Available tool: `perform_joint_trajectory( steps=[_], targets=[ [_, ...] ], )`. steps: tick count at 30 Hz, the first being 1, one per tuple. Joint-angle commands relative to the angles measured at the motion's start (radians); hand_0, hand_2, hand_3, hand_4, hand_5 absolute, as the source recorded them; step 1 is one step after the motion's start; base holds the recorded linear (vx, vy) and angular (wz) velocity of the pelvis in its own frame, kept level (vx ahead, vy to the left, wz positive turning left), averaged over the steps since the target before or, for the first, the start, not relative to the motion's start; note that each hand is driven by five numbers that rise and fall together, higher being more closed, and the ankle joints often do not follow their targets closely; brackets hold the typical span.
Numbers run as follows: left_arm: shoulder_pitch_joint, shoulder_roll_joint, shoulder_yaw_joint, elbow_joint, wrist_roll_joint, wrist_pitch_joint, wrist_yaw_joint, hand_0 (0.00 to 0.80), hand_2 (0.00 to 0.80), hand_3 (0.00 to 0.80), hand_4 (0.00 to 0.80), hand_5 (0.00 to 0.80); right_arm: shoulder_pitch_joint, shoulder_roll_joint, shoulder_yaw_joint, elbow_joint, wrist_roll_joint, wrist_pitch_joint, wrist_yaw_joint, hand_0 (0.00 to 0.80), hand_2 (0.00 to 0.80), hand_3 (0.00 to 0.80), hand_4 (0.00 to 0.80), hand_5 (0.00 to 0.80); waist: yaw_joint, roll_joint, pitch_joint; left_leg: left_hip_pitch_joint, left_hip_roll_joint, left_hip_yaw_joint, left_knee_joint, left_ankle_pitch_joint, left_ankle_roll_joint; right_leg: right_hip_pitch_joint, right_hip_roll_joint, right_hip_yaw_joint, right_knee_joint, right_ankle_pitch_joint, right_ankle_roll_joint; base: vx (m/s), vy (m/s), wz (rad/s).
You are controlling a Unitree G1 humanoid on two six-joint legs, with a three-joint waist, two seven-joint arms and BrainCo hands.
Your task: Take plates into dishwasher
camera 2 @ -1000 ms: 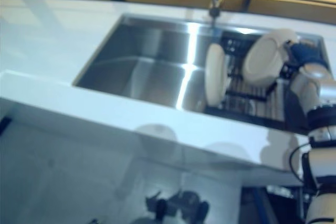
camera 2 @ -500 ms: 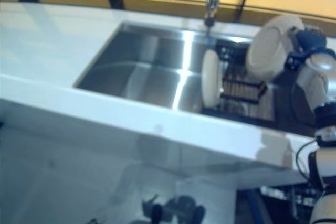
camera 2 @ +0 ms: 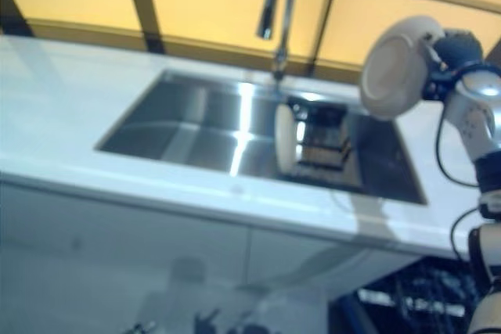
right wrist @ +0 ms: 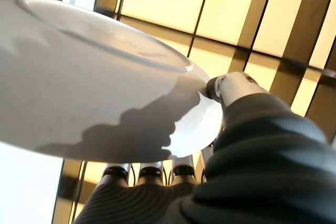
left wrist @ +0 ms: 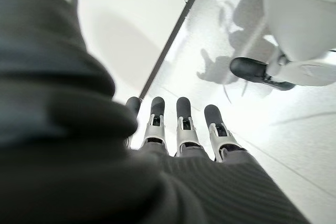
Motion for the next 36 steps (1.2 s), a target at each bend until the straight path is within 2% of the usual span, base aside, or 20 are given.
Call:
perform_joint_trajectory(
  steps=[1, 3, 4, 5, 6, 7, 8, 10, 12, 13, 14, 15, 17, 20, 26, 36],
  targets=[
    [-0.051, 0.035, -0.042, 0.03, 0.069, -0.021, -0.014, 0.0, 0.0, 0.0, 0.0, 0.0, -0.158, -0.105, 0.08, 0.016, 0.001, -0.041, -0.009, 0.8, 0.8, 0.8, 0.8, 0.8, 0.002, -0.021, -0.028, -0.009, -0.012, 0.036, 0.134, -0.154, 0.046, 0.132, -0.041, -0.046, 0.015, -0.135, 0.064, -0.081, 0.111, -0.11],
    [-0.074, 0.057, -0.055, 0.02, 0.111, -0.015, -0.043, 0.0, 0.0, 0.0, 0.0, 0.0, -0.148, -0.11, 0.074, 0.021, 0.005, -0.046, -0.027, 0.8, 0.8, 0.8, 0.8, 0.8, -0.003, -0.014, 0.003, -0.029, -0.022, 0.024, 0.209, -0.194, 0.069, 0.115, -0.053, -0.02, 0.058, -0.121, 0.083, -0.101, 0.167, -0.21],
    [-0.077, 0.06, -0.056, 0.018, 0.115, -0.012, -0.045, 0.0, 0.0, 0.0, 0.0, 0.0, -0.144, -0.11, 0.071, 0.021, 0.004, -0.048, -0.026, 0.8, 0.8, 0.8, 0.8, 0.8, -0.003, -0.014, 0.005, -0.031, -0.024, 0.025, 0.211, -0.194, 0.071, 0.113, -0.055, -0.018, 0.054, -0.113, 0.087, -0.156, 0.217, -0.3],
    [-0.099, 0.076, -0.072, -0.001, 0.135, 0.006, -0.051, 0.0, 0.0, 0.0, 0.0, 0.0, -0.118, -0.102, 0.046, 0.02, -0.015, -0.061, -0.028, 0.8, 0.8, 0.8, 0.8, 0.8, -0.007, -0.008, 0.015, -0.033, -0.038, 0.035, 0.2, -0.189, 0.081, 0.101, -0.075, -0.015, 0.005, -0.026, 0.122, -0.148, 0.146, -0.23],
    [-0.104, 0.08, -0.077, -0.013, 0.135, 0.011, -0.045, 0.0, 0.0, 0.0, 0.0, 0.0, -0.109, -0.096, 0.036, 0.013, -0.02, -0.068, -0.026, 0.8, 0.8, 0.8, 0.8, 0.8, -0.007, -0.003, 0.021, -0.03, -0.041, 0.044, 0.19, -0.184, 0.081, 0.081, -0.085, -0.027, 0.003, 0.009, 0.133, -0.281, 0.237, -0.32],
    [-0.109, 0.092, -0.079, -0.046, 0.124, 0.028, -0.017, 0.0, 0.0, 0.0, 0.0, 0.0, -0.078, -0.077, 0.002, -0.022, -0.014, -0.091, -0.018, 0.8, 0.8, 0.8, 0.8, 0.8, -0.009, 0.019, 0.028, -0.017, -0.034, 0.081, 0.143, -0.163, 0.076, 0.032, -0.089, -0.071, 0.043, 0.028, 0.139, -0.263, 0.173, -0.45],
    [-0.107, 0.099, -0.074, -0.053, 0.103, 0.028, 0.002, 0.0, 0.0, 0.0, 0.0, 0.0, -0.06, -0.067, -0.015, -0.056, -0.014, -0.082, -0.024, 0.8, 0.8, 0.8, 0.8, 0.8, -0.01, 0.028, 0.024, -0.009, -0.029, 0.094, 0.108, -0.145, 0.073, 0.011, -0.082, -0.082, 0.097, 0.006, 0.136, -0.295, 0.161, -0.89],
    [-0.111, 0.109, -0.057, -0.064, 0.059, 0.037, 0.031, 0.0, 0.0, 0.0, 0.0, 0.0, -0.035, -0.056, -0.037, -0.114, -0.018, -0.061, -0.035, 0.8, 0.8, 0.8, 0.8, 0.8, -0.022, 0.044, 0.01, -0.006, -0.026, 0.077, 0.035, -0.108, 0.071, -0.017, -0.054, -0.079, 0.264, -0.063, 0.12, -0.178, 0.048, -1.09],
    [-0.113, 0.113, -0.043, -0.046, 0.037, 0.029, 0.026, 0.0, 0.0, 0.0, 0.0, 0.0, -0.036, -0.071, -0.036, -0.118, -0.01, -0.075, -0.014, 0.8, 0.8, 0.8, 0.8, 0.8, -0.019, 0.037, -0.011, -0.036, -0.038, 0.075, 0.003, -0.091, 0.074, 0.002, -0.028, -0.102, 0.364, -0.145, 0.089, -0.15, -0.038, -0.6],
    [-0.113, 0.113, -0.041, -0.041, 0.037, 0.026, 0.022, 0.0, 0.0, 0.0, 0.0, 0.0, -0.037, -0.076, -0.035, -0.115, -0.008, -0.078, -0.009, 0.8, 0.8, 0.8, 0.8, 0.8, -0.018, 0.033, -0.014, -0.044, -0.041, 0.073, 0.003, -0.089, 0.072, 0.006, -0.024, -0.101, 0.371, -0.155, 0.086, -0.181, -0.125, -0.72],
    [-0.115, 0.114, -0.035, -0.019, 0.039, 0.015, 0.011, 0.0, 0.0, 0.0, 0.0, 0.0, -0.045, -0.095, -0.032, -0.083, -0.004, -0.094, 0.02, 0.8, 0.8, 0.8, 0.8, 0.8, -0.013, 0.011, -0.028, -0.09, -0.056, 0.069, 0.025, -0.085, 0.066, 0.049, -0.002, -0.099, 0.303, -0.191, 0.068, -0.228, -0.174, -0.65],
    [-0.114, 0.107, -0.026, -0.008, 0.035, 0.005, 0.012, 0.0, 0.0, 0.0, 0.0, 0.0, -0.059, -0.099, -0.023, -0.046, -0.01, -0.116, 0.049, 0.8, 0.8, 0.8, 0.8, 0.8, 0.0, -0.006, -0.033, -0.13, -0.056, 0.093, 0.04, -0.073, 0.046, 0.095, 0.007, -0.117, 0.182, -0.217, 0.053, -0.264, -0.204, -0.56],
    [-0.114, 0.099, -0.01, 0.001, 0.037, -0.004, 0.008, 0.0, 0.0, 0.0, 0.0, 0.0, -0.098, -0.112, 0.001, 0.0, -0.004, -0.121, 0.082, 0.8, 0.8, 0.8, 0.8, 0.8, 0.007, -0.02, -0.037, -0.153, -0.054, 0.105, 0.039, -0.063, 0.025, 0.128, 0.023, -0.105, 0.09, -0.224, 0.044, -0.201, -0.16, -0.52],
    [-0.114, 0.079, -0.007, -0.009, 0.059, -0.002, -0.001, 0.0, 0.0, 0.0, 0.0, 0.0, -0.117, -0.141, 0.023, 0.017, 0.007, -0.105, 0.1, 0.8, 0.8, 0.8, 0.8, 0.8, 0.005, -0.03, -0.052, -0.15, -0.054, 0.097, -0.001, -0.043, 0.013, 0.143, 0.042, -0.097, 0.033, -0.216, 0.038, -0.163, -0.124, -0.12],
    [-0.095, 0.046, -0.045, 0.015, 0.086, -0.045, -0.008, 0.0, 0.0, 0.0, 0.0, 0.0, -0.109, -0.19, 0.036, 0.012, -0.021, -0.102, 0.133, 0.8, 0.8, 0.8, 0.8, 0.8, -0.011, -0.036, -0.078, -0.141, -0.051, 0.085, -0.003, -0.041, 0.004, 0.146, 0.054, -0.108, 0.033, -0.22, 0.022, -0.096, -0.041, 0.08],
    [-0.114, 0.063, -0.037, 0.035, 0.087, -0.027, 0.006, 0.0, 0.0, 0.0, 0.0, 0.0, -0.006, -0.284, -0.047, -0.042, -0.078, -0.066, 0.17, 0.8, 0.8, 0.8, 0.8, 0.8, -0.068, -0.031, -0.1, -0.089, -0.04, 0.089, -0.003, -0.058, 0.007, 0.117, 0.063, -0.083, 0.062, -0.22, 0.018, -0.059, -0.022, 0.03]
  ],
)
